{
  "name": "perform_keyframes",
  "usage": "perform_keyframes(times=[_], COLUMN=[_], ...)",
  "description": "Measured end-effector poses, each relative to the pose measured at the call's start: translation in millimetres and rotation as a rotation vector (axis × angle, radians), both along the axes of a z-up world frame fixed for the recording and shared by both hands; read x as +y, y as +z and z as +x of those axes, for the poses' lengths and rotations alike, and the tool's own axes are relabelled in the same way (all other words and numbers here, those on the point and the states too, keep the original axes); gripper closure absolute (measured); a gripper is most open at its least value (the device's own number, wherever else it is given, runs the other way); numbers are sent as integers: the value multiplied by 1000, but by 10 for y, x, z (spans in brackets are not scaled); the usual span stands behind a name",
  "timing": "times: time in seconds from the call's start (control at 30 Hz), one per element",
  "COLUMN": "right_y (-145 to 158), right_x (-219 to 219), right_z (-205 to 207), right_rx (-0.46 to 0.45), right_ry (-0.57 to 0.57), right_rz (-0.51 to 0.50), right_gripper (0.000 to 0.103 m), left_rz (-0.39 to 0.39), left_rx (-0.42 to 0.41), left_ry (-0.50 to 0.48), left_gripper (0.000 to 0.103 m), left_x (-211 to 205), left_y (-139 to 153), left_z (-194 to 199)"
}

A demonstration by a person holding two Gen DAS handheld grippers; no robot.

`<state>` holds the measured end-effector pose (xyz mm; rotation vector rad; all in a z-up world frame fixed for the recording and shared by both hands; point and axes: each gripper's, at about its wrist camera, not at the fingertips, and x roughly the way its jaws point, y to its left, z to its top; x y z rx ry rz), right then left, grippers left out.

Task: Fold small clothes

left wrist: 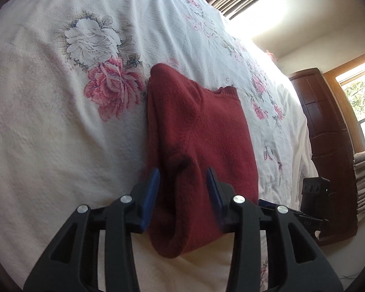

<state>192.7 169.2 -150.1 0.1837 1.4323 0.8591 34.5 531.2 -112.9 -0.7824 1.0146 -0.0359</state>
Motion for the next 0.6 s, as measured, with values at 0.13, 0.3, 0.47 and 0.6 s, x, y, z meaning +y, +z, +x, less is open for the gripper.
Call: perform_keyframes(times=[0.13, 0.3, 0.47, 0.6], right_y=[-224, -188, 63, -186], right_x=[127, 116, -22, 23], right_z=[18, -11, -40, -93], right_rx=[83, 117, 92, 83], right_ry=[-21, 1, 19, 47], right_rz=[-11, 39, 92, 3], right_gripper=[35, 79, 83, 83], left_rz=[-12, -1, -26, 9], left_rx=[39, 61, -7, 81], left_ry=[-27, -39, 1, -28], left_gripper=[65, 97, 98, 98], left_x=[-164, -219, 16, -28], left_y=[-190, -289, -165, -464], left_z=[28, 81, -56, -26])
